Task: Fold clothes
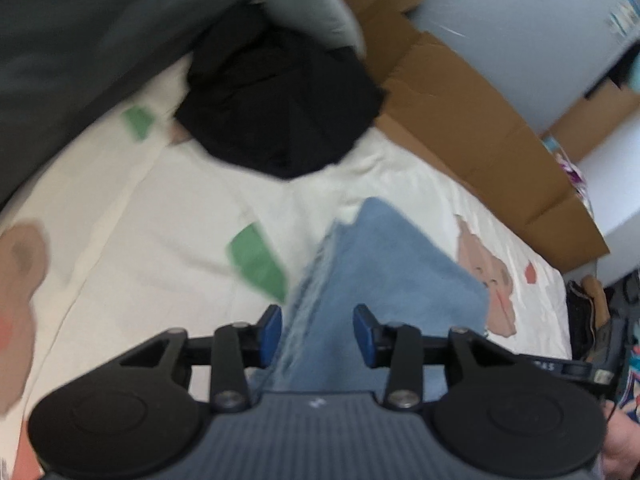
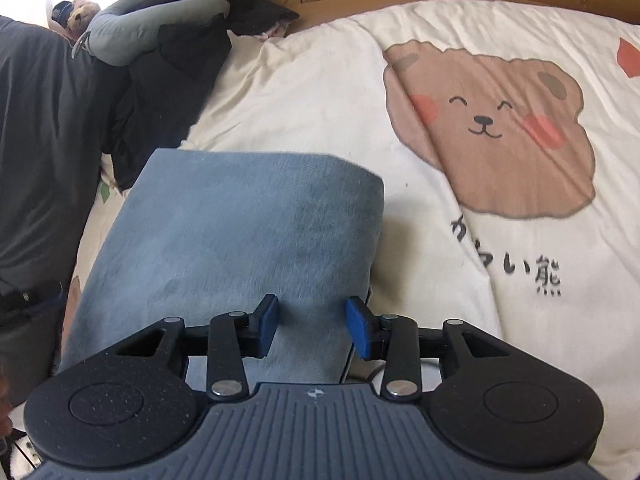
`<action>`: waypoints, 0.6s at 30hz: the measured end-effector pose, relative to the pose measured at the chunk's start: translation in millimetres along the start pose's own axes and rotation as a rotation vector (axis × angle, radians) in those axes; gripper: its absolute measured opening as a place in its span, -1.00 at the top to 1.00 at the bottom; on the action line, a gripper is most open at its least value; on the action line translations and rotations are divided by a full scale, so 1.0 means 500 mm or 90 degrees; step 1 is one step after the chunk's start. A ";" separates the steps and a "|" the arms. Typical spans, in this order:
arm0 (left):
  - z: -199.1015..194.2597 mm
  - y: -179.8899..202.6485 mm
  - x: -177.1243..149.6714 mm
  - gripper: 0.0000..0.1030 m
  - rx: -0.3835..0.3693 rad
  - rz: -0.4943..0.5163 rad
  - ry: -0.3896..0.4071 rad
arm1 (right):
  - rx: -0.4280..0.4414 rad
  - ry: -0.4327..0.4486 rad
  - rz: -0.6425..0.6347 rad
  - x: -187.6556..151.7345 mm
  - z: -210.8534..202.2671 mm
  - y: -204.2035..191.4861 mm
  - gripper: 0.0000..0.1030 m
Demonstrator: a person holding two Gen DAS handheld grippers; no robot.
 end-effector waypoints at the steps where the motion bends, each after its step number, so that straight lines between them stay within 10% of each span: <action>1: 0.009 0.015 0.006 0.21 -0.007 0.016 -0.002 | -0.001 0.003 0.000 0.005 0.004 0.002 0.15; 12: 0.115 0.086 -0.035 0.25 -0.033 0.129 -0.067 | -0.017 0.026 -0.050 0.048 0.031 0.004 0.17; 18: 0.128 0.052 -0.062 0.63 -0.003 0.150 -0.074 | -0.022 0.053 -0.060 0.061 0.030 0.002 0.21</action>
Point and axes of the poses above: each gripper's, at about its wrist camera, not at the fingertips, and z roughly the way its jaws point, y to its right, x to its top, the point moved 8 cm from there along z, roughly the way its jaws point
